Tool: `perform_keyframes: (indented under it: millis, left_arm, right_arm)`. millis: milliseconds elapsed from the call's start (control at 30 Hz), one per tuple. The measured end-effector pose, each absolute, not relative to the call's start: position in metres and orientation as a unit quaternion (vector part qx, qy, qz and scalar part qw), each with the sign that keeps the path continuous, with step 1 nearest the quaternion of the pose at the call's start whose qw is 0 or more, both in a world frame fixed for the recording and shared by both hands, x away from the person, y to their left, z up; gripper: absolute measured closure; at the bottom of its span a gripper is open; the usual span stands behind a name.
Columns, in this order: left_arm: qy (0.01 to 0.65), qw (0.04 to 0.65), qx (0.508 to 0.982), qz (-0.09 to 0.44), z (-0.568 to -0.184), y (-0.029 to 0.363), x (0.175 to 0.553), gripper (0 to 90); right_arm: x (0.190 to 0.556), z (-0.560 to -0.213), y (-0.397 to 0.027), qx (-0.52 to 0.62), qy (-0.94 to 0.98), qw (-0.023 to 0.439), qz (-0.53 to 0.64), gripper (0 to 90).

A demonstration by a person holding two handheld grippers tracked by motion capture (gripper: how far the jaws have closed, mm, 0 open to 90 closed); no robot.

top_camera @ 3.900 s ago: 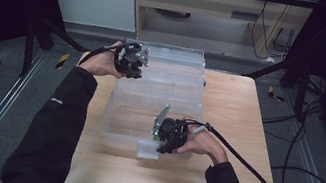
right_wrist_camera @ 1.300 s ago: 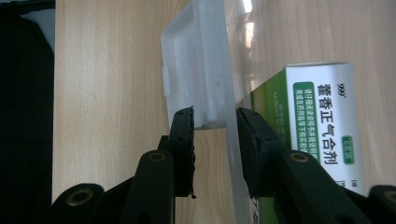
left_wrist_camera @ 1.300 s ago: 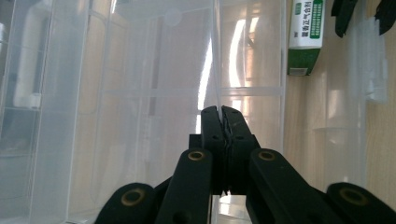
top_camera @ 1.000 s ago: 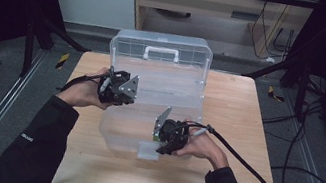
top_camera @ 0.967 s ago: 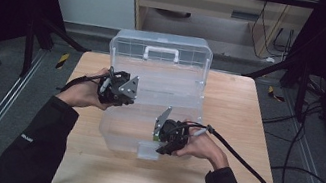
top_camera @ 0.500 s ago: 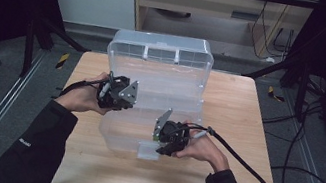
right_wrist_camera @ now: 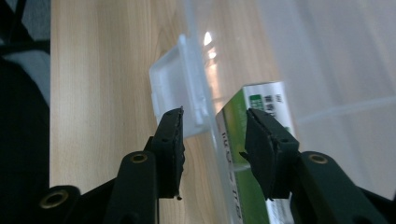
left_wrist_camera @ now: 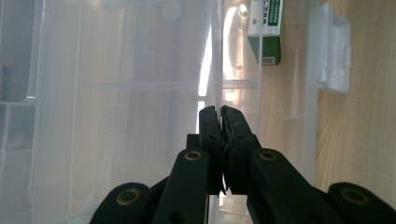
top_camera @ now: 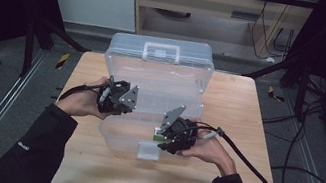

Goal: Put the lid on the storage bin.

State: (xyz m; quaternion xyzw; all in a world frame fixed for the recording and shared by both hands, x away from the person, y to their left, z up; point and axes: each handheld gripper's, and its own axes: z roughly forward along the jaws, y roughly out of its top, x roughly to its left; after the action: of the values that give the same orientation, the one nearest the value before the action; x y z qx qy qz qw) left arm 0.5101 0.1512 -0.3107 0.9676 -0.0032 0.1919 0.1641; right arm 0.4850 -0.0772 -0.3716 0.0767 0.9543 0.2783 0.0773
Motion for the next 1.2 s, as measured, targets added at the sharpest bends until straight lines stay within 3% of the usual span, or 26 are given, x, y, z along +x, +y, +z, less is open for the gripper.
perform_keyframes:
  millis: [433, 567, 667, 1200]
  left_arm:
    - [0.006, 0.159, 0.968, 0.193, -0.311, 0.149, 0.51, 86.7]
    - [0.009, 0.161, 0.968, 0.192, -0.31, 0.149, 0.51, 86.5]
    - [0.009, 0.16, 0.968, 0.192, -0.31, 0.149, 0.51, 86.4]
    - [0.016, 0.16, 0.968, 0.193, -0.31, 0.15, 0.51, 86.2]
  right_arm:
    - [0.479, -0.327, -0.126, 0.168, 0.891, 0.145, 0.396, 49.4]
    - [0.483, -0.316, -0.141, 0.206, 0.864, 0.182, 0.421, 42.9]
    - [0.489, -0.31, -0.153, 0.239, 0.838, 0.219, 0.44, 42.8]
    - [0.539, -0.309, -0.183, 0.339, 0.773, 0.238, 0.481, 77.1]
